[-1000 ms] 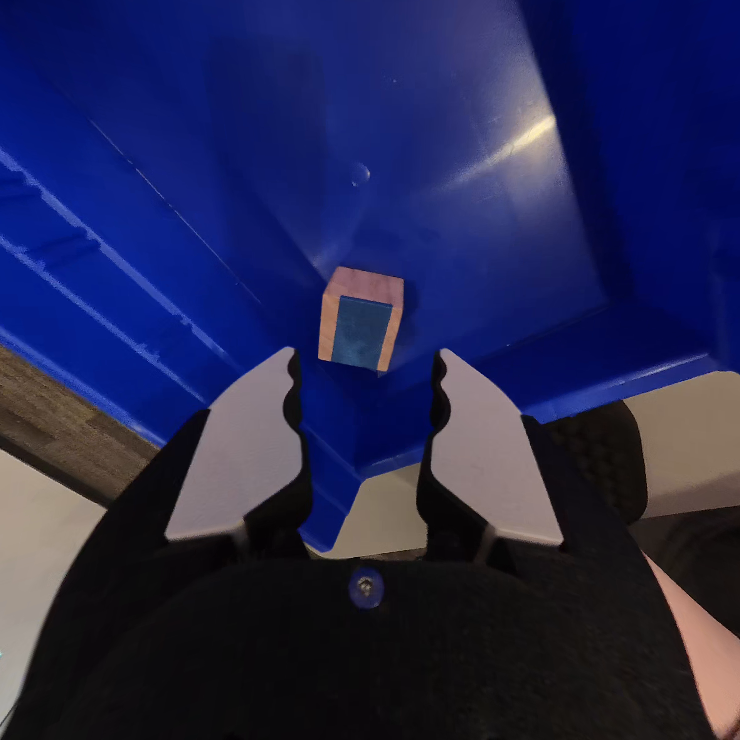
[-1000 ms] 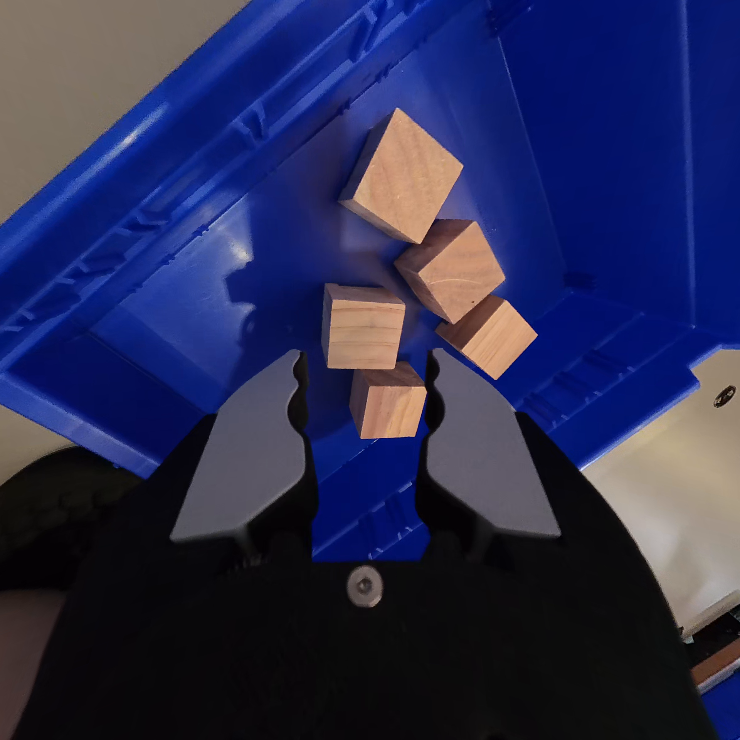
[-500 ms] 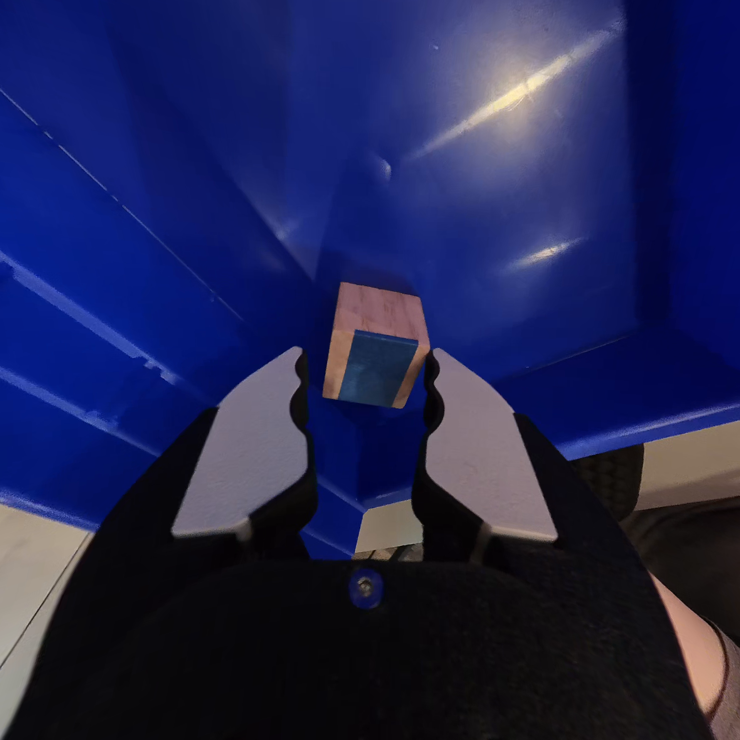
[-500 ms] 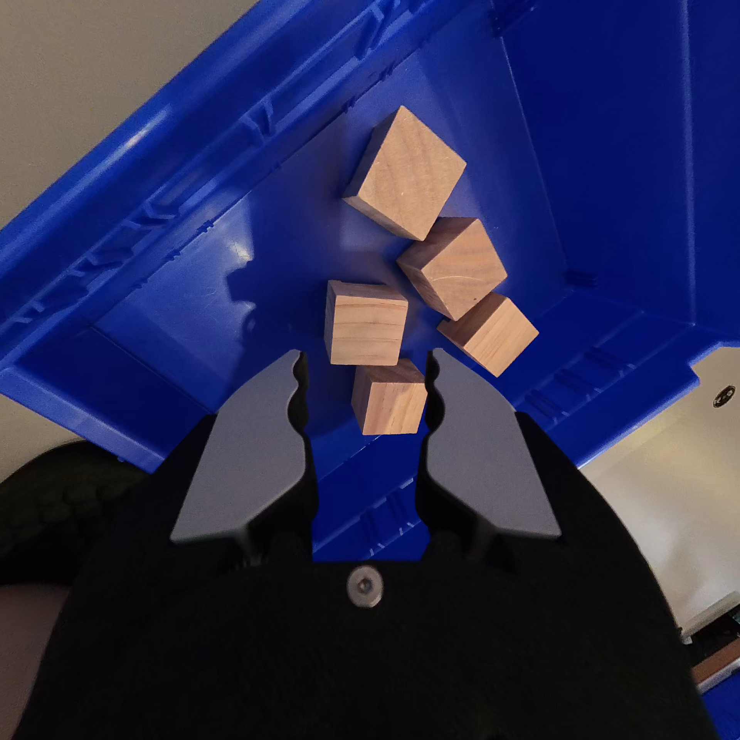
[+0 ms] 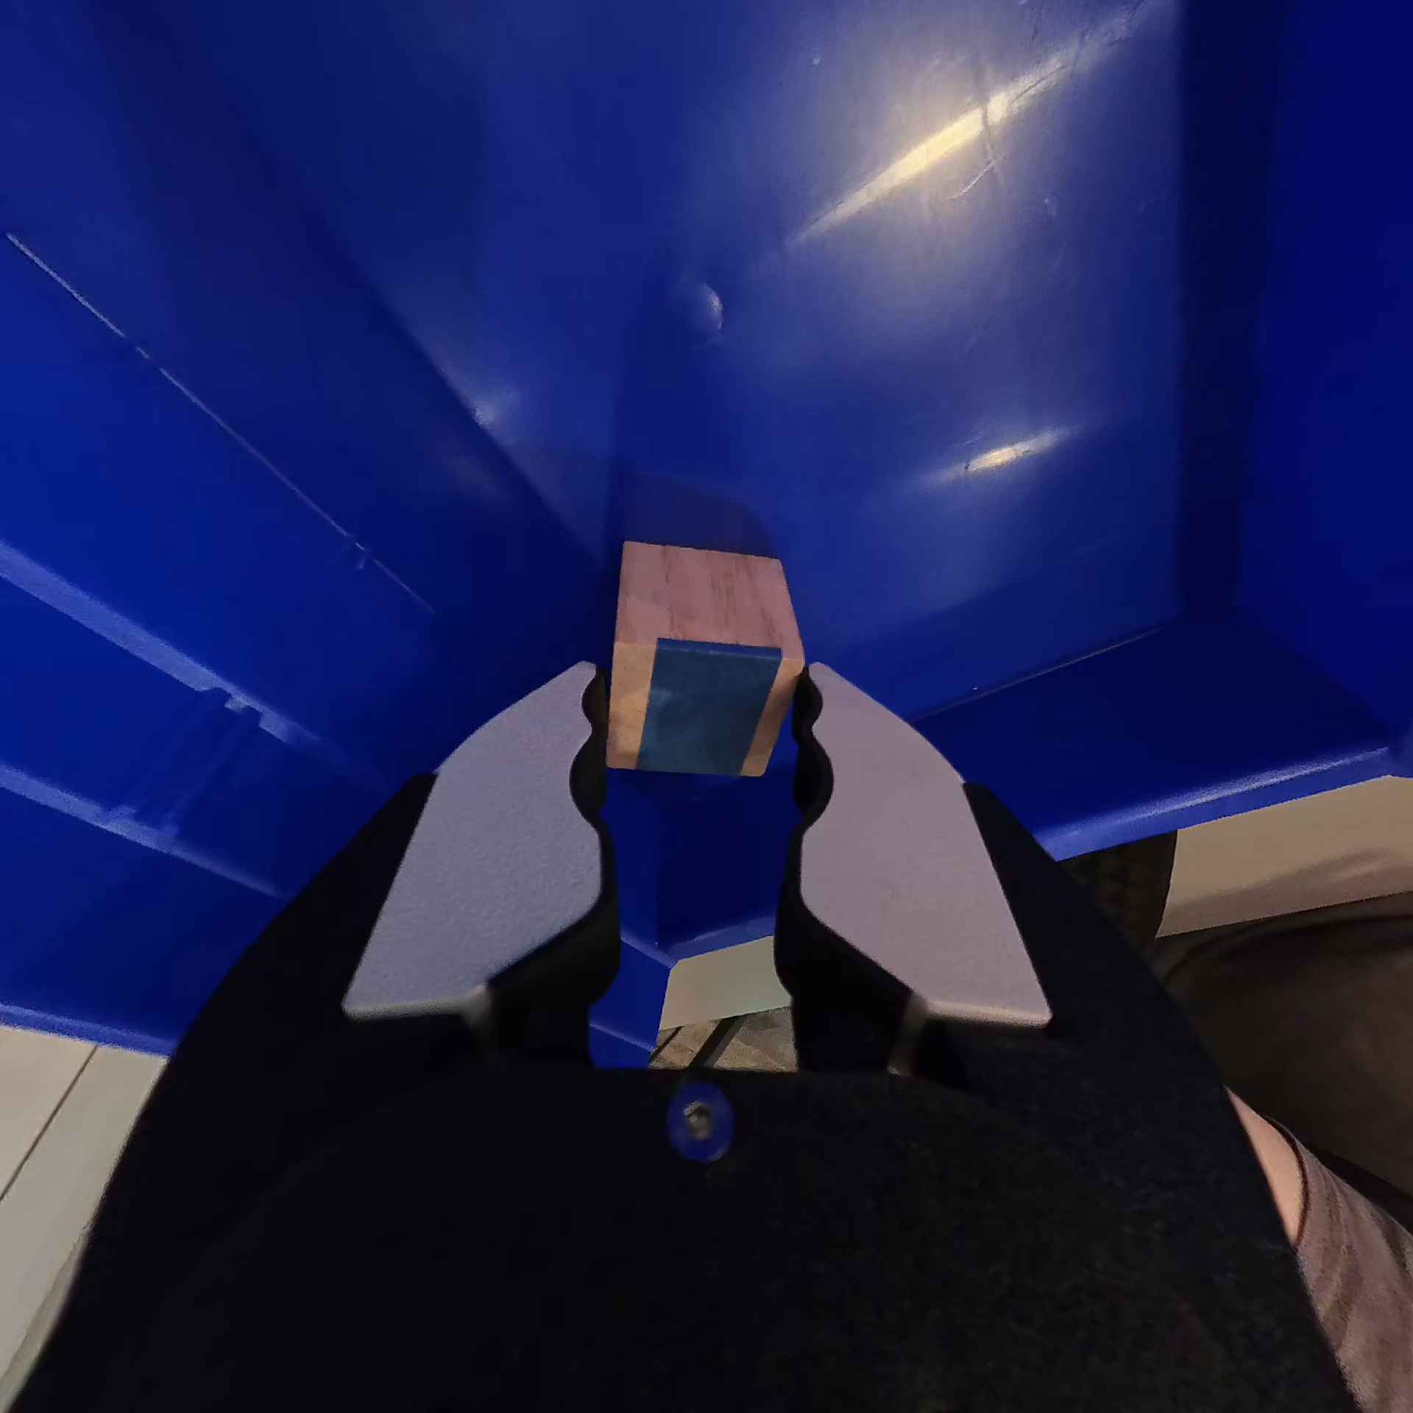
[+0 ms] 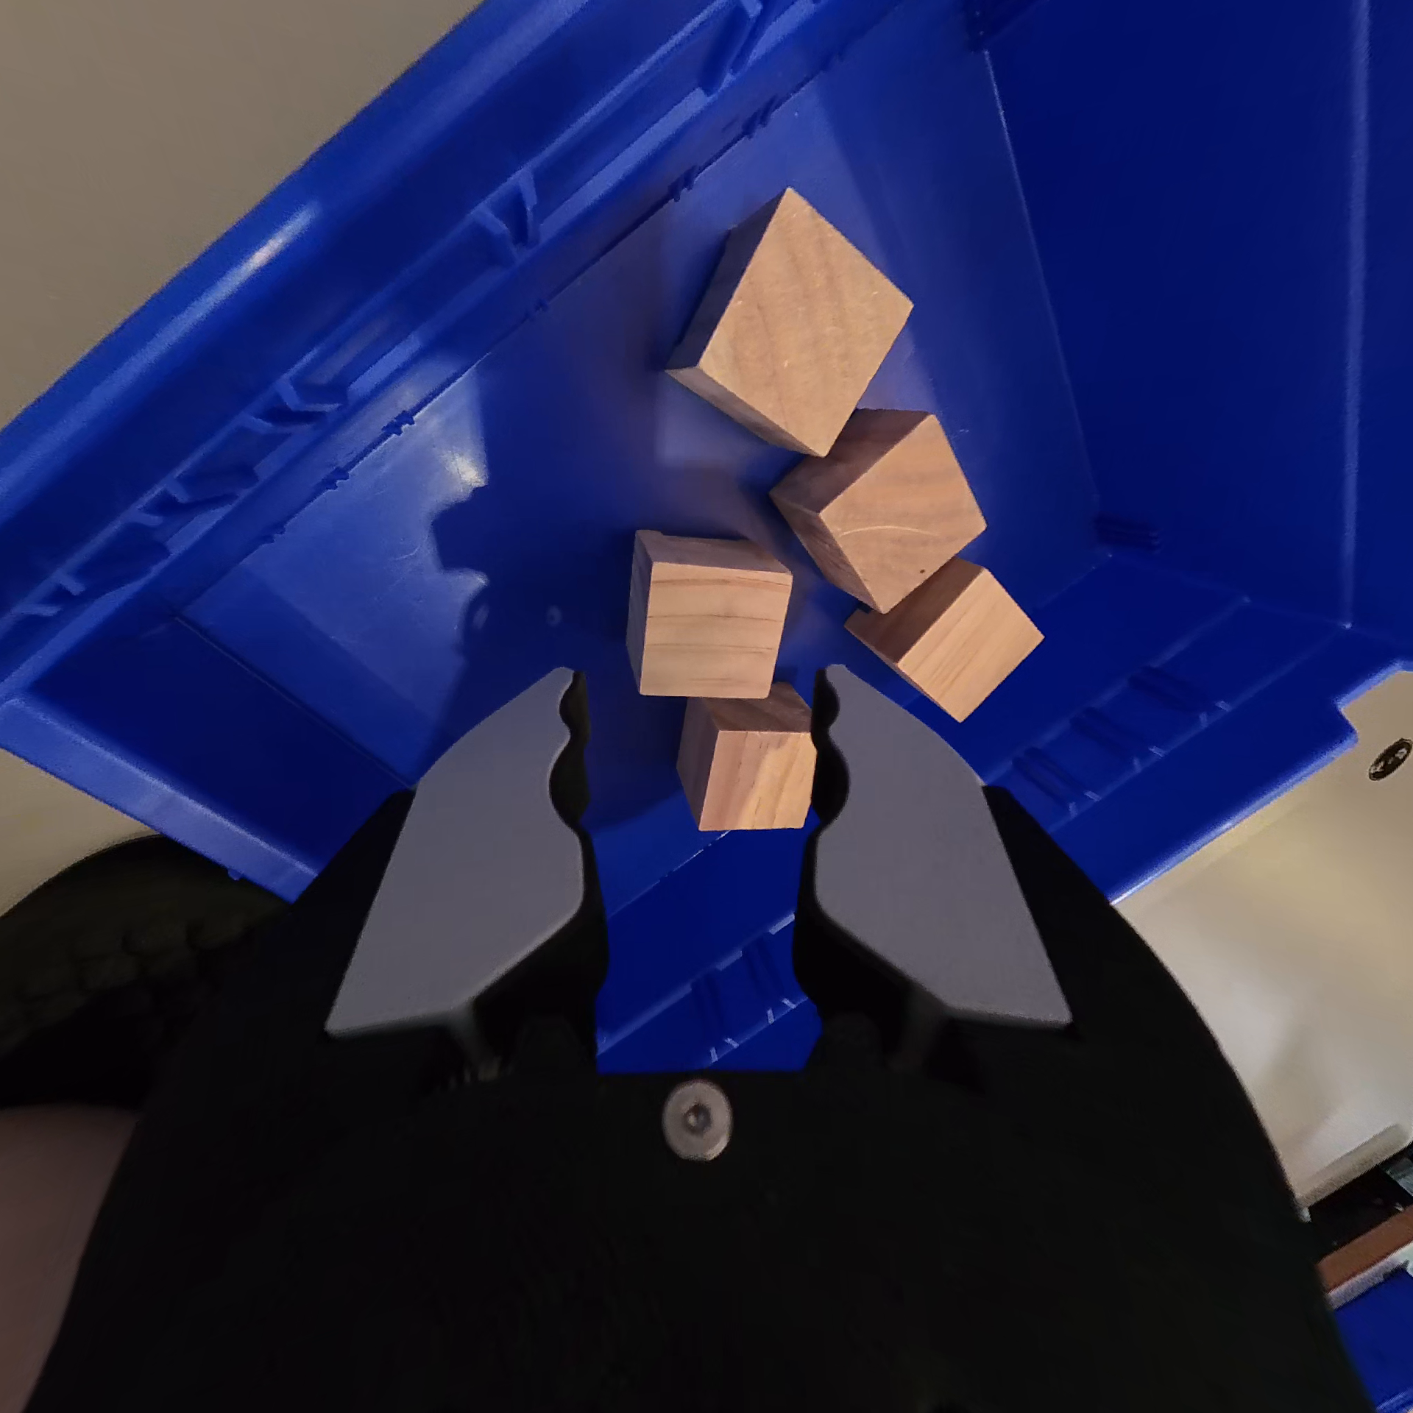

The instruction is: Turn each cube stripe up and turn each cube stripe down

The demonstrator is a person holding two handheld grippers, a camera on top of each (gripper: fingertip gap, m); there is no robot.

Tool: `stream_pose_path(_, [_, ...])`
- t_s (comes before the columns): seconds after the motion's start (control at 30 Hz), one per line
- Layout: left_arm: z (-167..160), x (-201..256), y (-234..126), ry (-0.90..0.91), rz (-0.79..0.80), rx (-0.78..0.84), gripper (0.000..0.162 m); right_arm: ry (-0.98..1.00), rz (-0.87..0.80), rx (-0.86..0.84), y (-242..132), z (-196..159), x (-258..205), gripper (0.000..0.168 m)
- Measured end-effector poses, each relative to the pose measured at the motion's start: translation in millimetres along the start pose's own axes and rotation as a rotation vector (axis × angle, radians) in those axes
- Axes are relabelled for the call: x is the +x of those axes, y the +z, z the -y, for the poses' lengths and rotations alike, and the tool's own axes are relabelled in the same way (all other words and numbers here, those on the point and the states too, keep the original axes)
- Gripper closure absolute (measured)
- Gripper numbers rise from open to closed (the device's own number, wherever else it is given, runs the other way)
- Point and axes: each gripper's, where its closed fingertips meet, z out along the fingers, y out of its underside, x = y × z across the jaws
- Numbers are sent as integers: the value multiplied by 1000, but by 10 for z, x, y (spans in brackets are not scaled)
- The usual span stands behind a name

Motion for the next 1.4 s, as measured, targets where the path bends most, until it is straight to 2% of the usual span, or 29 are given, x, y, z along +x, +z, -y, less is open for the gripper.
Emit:
stream_pose_path(0.23, [51, -58, -44, 49, 57, 25, 116, 7, -17, 17, -54, 12, 26, 109])
stream_pose_path(0.4, [148, -63, -301, 52, 72, 181, 116, 19, -47, 18, -111, 6, 61, 110])
stream_pose_path(0.57, [242, 199, -732, 136, -88, 456, 116, 52, -208, 86, -418, 78, 241, 111])
stream_pose_path(0.67, [270, 548, -1167, 166, -316, 661, 117, 63, -468, 226, -851, 306, 501, 112])
stream_pose_path(0.77, [194, 924, -1576, 281, -490, 810, 117, 15, -608, 430, -1288, 666, 438, 112])
stream_pose_path(0.9, [70, 1406, -1884, 521, -586, 914, 116, -188, -695, 819, -1866, 1383, -172, 112])
stream_pose_path(0.97, [27, 1693, -2061, 617, -696, 956, 116, -406, -678, 1069, -2090, 1734, -819, 113])
stream_pose_path(1.07, [-26, 2122, -2284, 736, -869, 988, 117, -640, -660, 1317, -2229, 1986, -1688, 112])
stream_pose_path(1.17, [-45, 2462, -2291, 821, -941, 942, 117, -695, -622, 1428, -2266, 2075, -2155, 105])
stream_pose_path(1.3, [-58, 2761, -2228, 885, -976, 885, 117, -668, -653, 1572, -2391, 2055, -2357, 102])
stream_pose_path(1.4, [-55, 2900, -2160, 910, -997, 837, 117, -646, -663, 1578, -2376, 2071, -2366, 102])
